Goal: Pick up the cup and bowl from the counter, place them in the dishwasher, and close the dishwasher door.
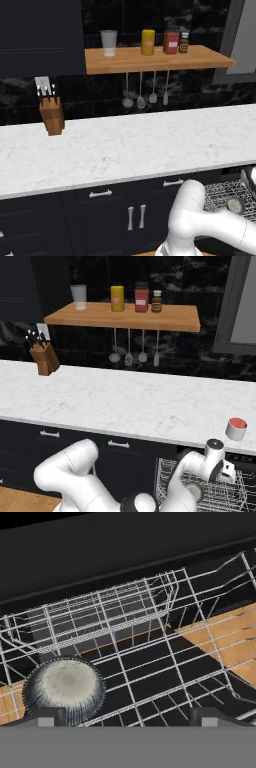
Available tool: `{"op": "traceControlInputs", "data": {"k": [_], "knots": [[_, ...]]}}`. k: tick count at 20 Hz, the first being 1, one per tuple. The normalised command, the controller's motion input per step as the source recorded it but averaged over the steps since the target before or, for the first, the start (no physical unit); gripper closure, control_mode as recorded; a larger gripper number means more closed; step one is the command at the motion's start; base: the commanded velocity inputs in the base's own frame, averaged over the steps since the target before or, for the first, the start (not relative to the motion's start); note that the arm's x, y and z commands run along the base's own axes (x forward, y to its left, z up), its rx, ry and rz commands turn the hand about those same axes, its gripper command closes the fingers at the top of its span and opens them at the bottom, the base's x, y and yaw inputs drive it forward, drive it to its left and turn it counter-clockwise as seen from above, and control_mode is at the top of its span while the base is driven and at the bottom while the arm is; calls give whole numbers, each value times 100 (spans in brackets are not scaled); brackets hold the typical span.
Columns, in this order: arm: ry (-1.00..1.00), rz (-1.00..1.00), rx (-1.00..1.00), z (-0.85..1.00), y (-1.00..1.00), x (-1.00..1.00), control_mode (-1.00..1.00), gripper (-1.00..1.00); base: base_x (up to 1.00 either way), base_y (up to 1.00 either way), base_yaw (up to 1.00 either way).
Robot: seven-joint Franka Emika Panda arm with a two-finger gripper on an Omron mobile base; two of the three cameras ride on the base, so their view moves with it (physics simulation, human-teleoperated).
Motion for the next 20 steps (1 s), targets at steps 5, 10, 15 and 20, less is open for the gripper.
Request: {"op": "traceControlInputs", "data": {"k": [5, 10, 15, 20], "knots": [[-3, -2, -26, 100, -38, -27, -100, -100, 0, 0, 0], [-2, -4, -30, 100, 0, -14, -100, -100, 0, 0, 0], [26, 1, -4, 100, 0, 26, -100, -100, 0, 0, 0], [23, 8, 9, 100, 0, 38, -100, -100, 0, 0, 0]]}}
